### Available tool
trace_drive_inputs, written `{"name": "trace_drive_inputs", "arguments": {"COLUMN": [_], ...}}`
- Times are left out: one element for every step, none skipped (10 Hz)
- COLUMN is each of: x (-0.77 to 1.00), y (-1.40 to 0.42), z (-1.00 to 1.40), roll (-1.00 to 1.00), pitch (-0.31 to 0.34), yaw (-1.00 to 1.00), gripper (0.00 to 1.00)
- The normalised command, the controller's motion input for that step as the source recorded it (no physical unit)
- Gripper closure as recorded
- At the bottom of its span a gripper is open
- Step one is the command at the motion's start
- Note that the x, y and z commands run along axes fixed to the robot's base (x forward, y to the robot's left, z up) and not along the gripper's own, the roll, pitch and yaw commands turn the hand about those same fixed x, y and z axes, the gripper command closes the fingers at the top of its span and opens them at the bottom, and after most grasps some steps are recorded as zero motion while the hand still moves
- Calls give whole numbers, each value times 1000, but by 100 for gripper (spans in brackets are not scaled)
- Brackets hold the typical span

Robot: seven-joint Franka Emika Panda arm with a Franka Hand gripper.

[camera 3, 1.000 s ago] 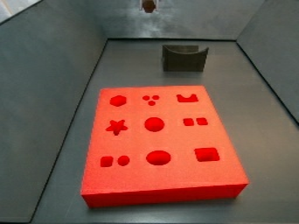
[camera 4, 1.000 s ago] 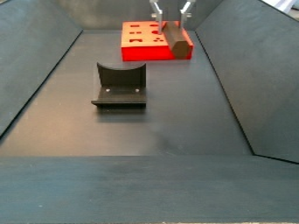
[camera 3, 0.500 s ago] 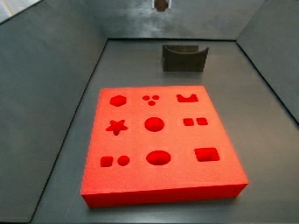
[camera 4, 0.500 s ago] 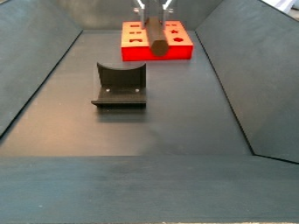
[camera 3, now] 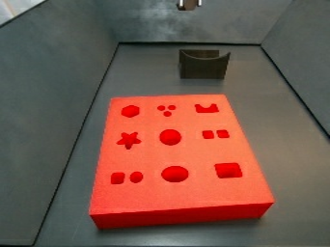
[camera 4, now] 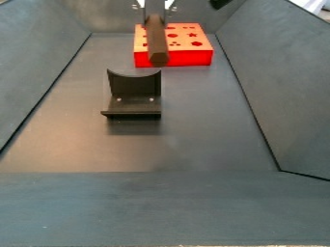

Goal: Pick up the hexagon object. Move up. Place the hexagon object on the fixture. Regrasp the hexagon object. Move to above the board. Insert the hexagon object.
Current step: Place the hexagon object on the fixture.

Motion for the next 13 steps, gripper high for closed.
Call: {"name": "trace_drive_inputs", "arguments": {"x": [704, 594, 512, 433, 356, 280, 173, 135, 124, 140, 153, 167, 172], "y": [50, 49, 49, 48, 49, 50, 32, 136, 138, 141, 137, 141, 142], "z": [-9, -12, -14, -17, -20, -18, -10, -1000, -1000, -1000, -1000, -1000, -1000], "roll": [-1000, -1000, -839, -672, -508, -345, -216, -1000, -1000, -982, -834, -563, -456], "pitch": [47, 71, 77, 80, 81, 77, 67, 229, 208, 212, 203, 139, 107], "yaw": [-28, -46, -58, -68, -77, -85, -90, -107, -114, -167, -185, -216, -222], "gripper": [100, 100, 100, 100, 100, 100, 100, 100, 100, 100, 100, 100, 100]}}
